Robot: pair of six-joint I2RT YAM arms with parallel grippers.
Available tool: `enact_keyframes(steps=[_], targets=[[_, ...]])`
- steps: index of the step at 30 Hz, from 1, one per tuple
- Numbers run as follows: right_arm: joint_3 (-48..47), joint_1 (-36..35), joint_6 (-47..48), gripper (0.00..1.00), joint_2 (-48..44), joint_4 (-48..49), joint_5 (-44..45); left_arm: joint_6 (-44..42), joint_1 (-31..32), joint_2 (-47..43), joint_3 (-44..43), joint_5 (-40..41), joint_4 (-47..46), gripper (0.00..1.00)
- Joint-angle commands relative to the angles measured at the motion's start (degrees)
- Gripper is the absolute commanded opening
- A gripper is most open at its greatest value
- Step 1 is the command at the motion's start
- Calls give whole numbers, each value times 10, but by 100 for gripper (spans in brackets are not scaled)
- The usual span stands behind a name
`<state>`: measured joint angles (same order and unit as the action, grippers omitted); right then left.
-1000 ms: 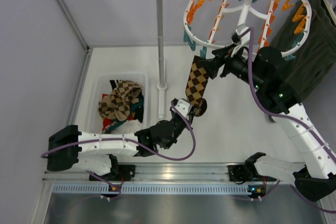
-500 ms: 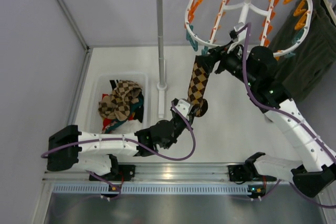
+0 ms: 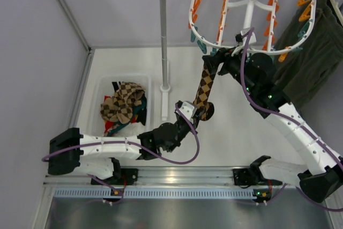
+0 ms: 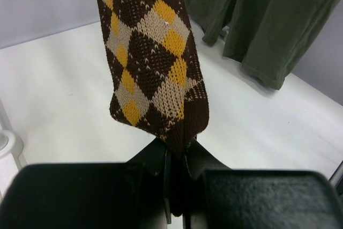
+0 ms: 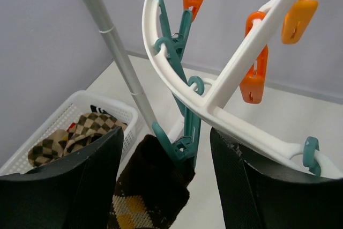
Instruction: Remove the socks clipped to the hanger
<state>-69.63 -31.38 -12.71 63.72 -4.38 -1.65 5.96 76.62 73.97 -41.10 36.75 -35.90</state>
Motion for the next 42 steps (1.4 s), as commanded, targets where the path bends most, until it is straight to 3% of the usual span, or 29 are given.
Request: enact_keyframes(steps=[1, 9, 21, 24, 27, 30, 32, 38, 42], targets=[[-1, -5, 0, 64, -12, 66, 55, 11, 1, -9, -5, -15, -16, 0], [-4, -8, 1, 67, 3, 77, 35, 16, 4, -12, -7, -23, -13, 0], [-1, -8, -45, 50, 26, 132, 28, 27, 8, -12, 0, -44, -10, 0], [1, -8, -57, 39, 30, 145, 26, 27, 9, -11, 1, -47, -10, 0], [6, -8, -69, 22, 30, 153, 31, 27, 11, -15, 3, -43, -10, 0], [4, -8, -68, 16, 29, 150, 32, 26, 11, -21, 8, -39, -10, 0], [4, -8, -69, 6, 26, 148, 35, 25, 11, -23, 9, -35, -10, 0], [6, -8, -72, 8, 18, 141, 28, 23, 11, -37, 22, 3, 3, 0], [12, -8, -72, 18, 10, 137, 4, 49, -7, -65, -8, 46, 116, 0]])
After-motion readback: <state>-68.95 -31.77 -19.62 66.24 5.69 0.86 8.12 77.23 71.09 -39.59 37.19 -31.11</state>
